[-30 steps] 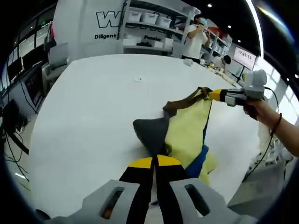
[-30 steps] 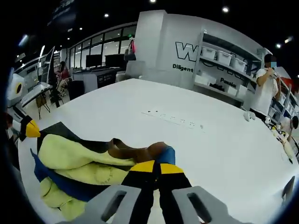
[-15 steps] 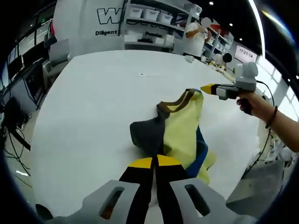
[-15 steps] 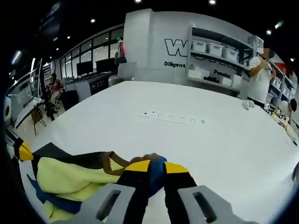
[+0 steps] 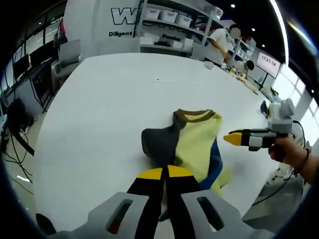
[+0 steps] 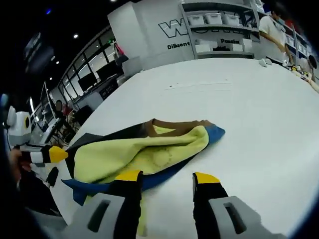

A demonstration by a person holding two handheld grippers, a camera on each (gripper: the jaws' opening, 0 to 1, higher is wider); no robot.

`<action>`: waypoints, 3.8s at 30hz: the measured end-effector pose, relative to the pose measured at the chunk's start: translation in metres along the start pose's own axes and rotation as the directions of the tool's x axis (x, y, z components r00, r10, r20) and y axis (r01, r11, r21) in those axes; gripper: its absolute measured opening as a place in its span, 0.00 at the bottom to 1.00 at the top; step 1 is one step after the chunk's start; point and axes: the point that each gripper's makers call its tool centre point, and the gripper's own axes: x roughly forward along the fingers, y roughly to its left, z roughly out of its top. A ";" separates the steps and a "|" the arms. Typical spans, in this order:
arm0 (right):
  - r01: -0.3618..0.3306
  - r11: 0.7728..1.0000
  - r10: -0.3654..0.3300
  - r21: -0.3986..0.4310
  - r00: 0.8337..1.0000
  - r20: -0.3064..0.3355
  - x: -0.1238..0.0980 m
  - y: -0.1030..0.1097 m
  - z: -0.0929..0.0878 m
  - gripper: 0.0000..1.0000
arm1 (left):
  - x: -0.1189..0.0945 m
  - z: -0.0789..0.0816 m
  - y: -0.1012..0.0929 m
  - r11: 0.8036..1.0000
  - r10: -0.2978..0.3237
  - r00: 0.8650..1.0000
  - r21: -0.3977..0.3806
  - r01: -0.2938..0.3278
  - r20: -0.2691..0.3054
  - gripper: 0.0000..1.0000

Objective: Fold the garment on the visible template until the final outline fits inside the template.

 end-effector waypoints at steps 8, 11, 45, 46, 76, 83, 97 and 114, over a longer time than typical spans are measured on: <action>-0.028 0.998 0.030 0.052 0.999 -0.035 0.007 0.020 -0.015 0.35 | 0.000 -0.001 -0.001 1.000 -0.003 1.000 0.009 0.003 -0.003 0.00; -0.034 0.996 0.039 0.086 0.997 -0.059 0.010 0.025 -0.021 0.30 | 0.000 -0.001 -0.001 1.000 -0.003 1.000 0.010 0.003 -0.002 0.00; -0.059 0.993 0.064 0.103 0.997 -0.048 -0.006 0.019 -0.009 0.00 | 0.001 -0.007 0.024 0.999 0.053 0.998 -0.005 -0.054 -0.024 0.00; -0.057 0.993 0.062 0.107 0.997 -0.045 -0.006 0.018 -0.009 0.00 | 0.000 -0.006 0.026 0.998 0.059 0.998 -0.003 -0.059 -0.022 0.00; 0.036 0.996 -0.032 0.078 0.998 -0.055 -0.018 -0.030 -0.007 0.00 | -0.007 0.007 0.113 0.956 0.281 0.957 0.112 -0.272 -0.077 0.00; 0.053 0.997 -0.049 0.061 0.996 -0.073 -0.022 -0.045 -0.007 0.00 | -0.002 0.008 0.126 0.946 0.305 0.947 0.143 -0.290 -0.100 0.00; 0.122 0.992 -0.123 -0.017 0.983 -0.137 -0.030 -0.094 -0.003 0.00 | 0.012 0.020 0.156 0.923 0.361 0.926 0.183 -0.338 -0.111 0.00; 0.206 0.946 -0.252 -0.251 0.953 -0.170 -0.043 -0.161 0.023 0.00 | 0.035 0.052 0.189 0.862 0.438 0.896 0.320 -0.393 -0.079 0.00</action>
